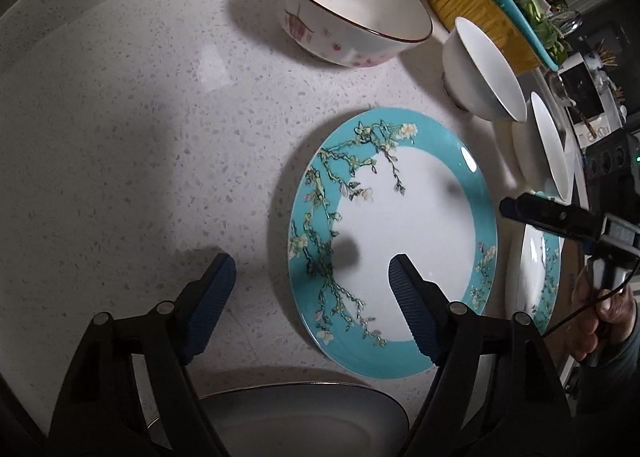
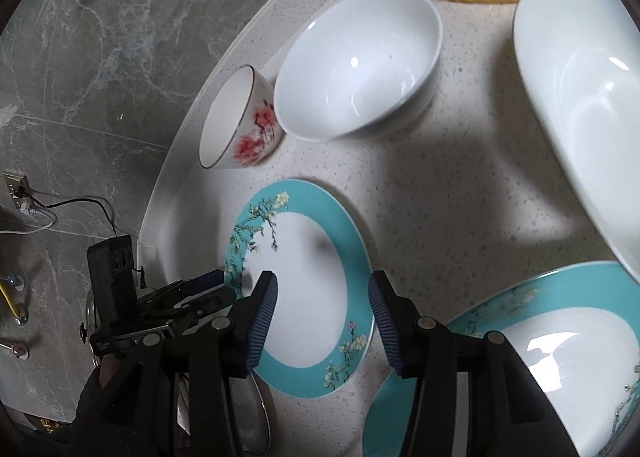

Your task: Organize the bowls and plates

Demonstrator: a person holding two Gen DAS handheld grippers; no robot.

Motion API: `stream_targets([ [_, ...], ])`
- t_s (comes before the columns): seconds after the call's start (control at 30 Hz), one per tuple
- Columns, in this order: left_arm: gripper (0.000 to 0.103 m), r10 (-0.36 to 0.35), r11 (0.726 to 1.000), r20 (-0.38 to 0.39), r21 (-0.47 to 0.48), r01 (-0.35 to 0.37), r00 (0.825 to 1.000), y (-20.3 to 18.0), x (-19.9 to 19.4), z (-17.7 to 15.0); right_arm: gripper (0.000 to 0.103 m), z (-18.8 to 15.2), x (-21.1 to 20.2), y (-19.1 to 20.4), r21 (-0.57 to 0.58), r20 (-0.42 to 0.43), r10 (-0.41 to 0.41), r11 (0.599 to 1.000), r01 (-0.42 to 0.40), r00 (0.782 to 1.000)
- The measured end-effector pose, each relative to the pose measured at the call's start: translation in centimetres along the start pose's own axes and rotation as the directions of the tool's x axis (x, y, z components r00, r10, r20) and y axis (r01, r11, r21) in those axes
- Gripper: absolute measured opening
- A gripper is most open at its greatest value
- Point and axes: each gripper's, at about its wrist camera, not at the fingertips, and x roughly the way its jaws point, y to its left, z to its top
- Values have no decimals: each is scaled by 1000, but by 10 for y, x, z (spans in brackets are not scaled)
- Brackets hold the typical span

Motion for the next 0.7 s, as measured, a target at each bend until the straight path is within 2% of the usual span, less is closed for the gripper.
stream_targets([
  [0.13,77,0,1000,1,3,0,1000,0,-1,-1,51,1,8,-3,12,-24,-20,1000,21,1000],
  [0.2,72,4,1000,5,7,-4,1000,-1,-1,-2,51,2,8,-2,5,-24,-25,1000,25,999],
  [0.23,64,5,1000,4,10,-5,1000,-2,-1,-3,51,2,8,-2,5,-24,-25,1000,25,999],
  [0.27,48,2,1000,1,10,-2,1000,-3,-1,-3,51,2,8,-2,5,-24,-25,1000,25,999],
  [0.33,29,-7,1000,-16,5,8,1000,-4,1,-3,51,2,8,0,-2,-26,-33,999,33,999],
  [0.57,29,4,1000,-18,9,-4,1000,-7,0,-6,50,1,16,11,-60,-76,-108,993,104,991],
  [0.7,29,16,999,-20,30,-16,1000,-10,0,-8,48,2,18,10,-67,-84,-125,991,120,989],
])
